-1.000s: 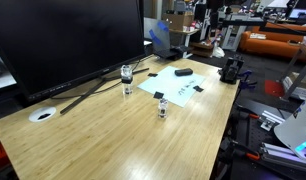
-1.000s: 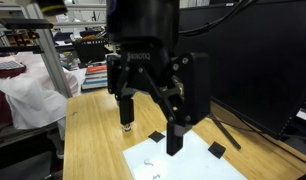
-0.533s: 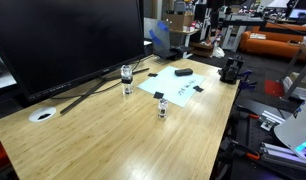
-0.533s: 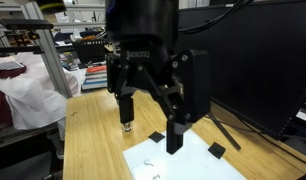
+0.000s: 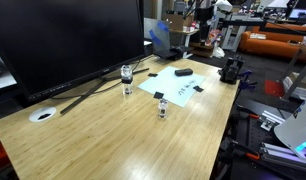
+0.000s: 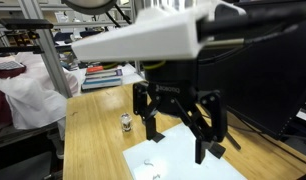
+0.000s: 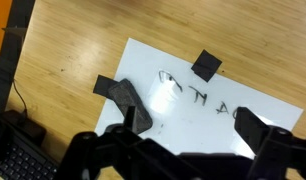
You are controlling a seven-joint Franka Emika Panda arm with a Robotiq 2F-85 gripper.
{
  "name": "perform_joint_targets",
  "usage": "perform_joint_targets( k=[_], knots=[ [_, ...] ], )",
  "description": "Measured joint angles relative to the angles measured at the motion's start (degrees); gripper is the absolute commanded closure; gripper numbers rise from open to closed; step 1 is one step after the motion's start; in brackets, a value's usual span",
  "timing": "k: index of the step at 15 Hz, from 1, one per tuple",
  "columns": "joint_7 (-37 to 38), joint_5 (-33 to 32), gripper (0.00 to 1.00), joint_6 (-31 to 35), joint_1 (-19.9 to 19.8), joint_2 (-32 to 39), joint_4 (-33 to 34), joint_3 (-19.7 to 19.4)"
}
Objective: Use the eraser to wipe the white board on the table
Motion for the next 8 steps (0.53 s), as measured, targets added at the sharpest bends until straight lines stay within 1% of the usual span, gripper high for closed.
perform_joint_targets(
  k=[3,6,8],
  knots=[
    [0.0,-0.02,0.0,3.68,-0.27,5.27,1.14,-0.21],
    [0.19,-2.82,0.0,4.78,-1.06,10.82,3.99,-0.44],
    [0.18,-3.47,0.0,4.78,-1.46,13.28,5.87,-0.48]
  ],
)
